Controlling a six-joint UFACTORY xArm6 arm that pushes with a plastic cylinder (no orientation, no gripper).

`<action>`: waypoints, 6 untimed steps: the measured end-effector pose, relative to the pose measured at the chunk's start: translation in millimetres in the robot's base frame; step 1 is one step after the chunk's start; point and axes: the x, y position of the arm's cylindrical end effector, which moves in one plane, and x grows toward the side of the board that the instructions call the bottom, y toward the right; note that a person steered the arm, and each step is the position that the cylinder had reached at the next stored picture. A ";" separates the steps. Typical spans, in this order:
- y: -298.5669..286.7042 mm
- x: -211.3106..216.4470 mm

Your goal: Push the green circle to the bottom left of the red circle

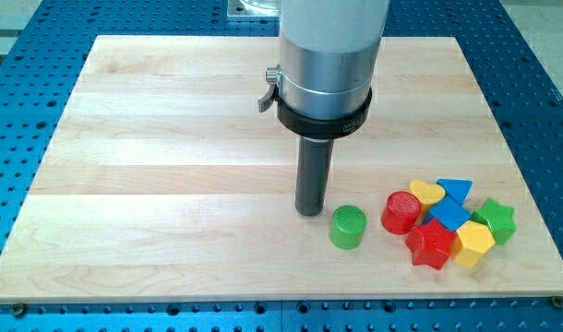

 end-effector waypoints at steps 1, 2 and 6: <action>0.0 0.0; -15.6 13.6; 40.2 44.8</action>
